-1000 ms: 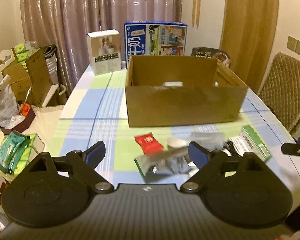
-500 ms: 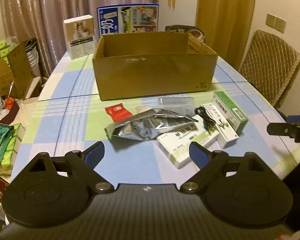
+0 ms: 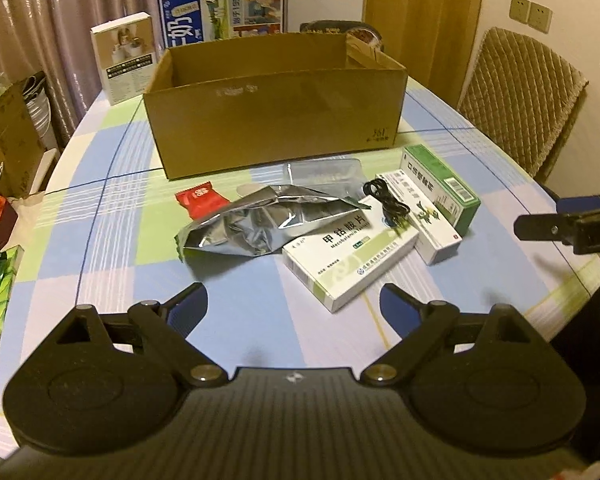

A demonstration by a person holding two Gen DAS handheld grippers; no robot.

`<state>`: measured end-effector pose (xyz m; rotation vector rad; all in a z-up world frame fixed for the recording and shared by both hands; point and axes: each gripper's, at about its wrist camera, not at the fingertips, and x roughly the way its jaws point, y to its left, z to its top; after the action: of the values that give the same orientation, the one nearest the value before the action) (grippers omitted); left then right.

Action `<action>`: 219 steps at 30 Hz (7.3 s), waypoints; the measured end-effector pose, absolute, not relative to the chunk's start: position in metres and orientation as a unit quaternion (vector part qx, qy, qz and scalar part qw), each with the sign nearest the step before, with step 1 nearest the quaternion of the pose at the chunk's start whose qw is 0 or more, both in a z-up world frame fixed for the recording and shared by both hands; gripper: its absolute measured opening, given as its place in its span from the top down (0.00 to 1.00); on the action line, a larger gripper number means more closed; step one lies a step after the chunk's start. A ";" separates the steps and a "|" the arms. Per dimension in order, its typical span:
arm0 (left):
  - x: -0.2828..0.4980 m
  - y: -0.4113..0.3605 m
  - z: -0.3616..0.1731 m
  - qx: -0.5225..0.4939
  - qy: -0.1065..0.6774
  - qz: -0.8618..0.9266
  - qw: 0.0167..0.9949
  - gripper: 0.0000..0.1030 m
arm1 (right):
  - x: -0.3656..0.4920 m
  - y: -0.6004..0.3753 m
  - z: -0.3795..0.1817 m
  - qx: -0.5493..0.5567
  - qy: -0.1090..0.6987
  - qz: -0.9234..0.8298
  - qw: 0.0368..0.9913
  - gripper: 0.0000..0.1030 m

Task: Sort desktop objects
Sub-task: 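Grasp the tall green medicine box with the right gripper while the left gripper approaches the Mecobalamin box, then grasp the white Mecobalamin tablet box with the left gripper while the right gripper holds the green box, then carry both boxes into the cardboard box while the left gripper releases the Mecobalamin box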

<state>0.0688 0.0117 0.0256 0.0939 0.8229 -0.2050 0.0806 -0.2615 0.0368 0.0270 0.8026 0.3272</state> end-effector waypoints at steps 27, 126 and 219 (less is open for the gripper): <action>0.144 -0.016 -0.045 0.169 0.404 -0.250 0.863 0.12 | 0.142 -0.242 -0.006 -0.034 0.416 0.184 0.890 0.17; 0.100 -0.065 -0.024 0.100 0.440 -0.150 0.880 0.35 | 0.095 -0.265 0.016 -0.069 0.408 0.172 0.894 0.73; 0.383 0.019 0.076 0.037 0.338 -0.086 0.936 0.35 | 0.351 -0.143 0.092 -0.097 0.290 0.230 0.924 0.73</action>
<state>0.3831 0.0189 0.0755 0.0763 0.6907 -0.1755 0.3512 -0.1429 0.0924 -0.2000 0.5951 0.4712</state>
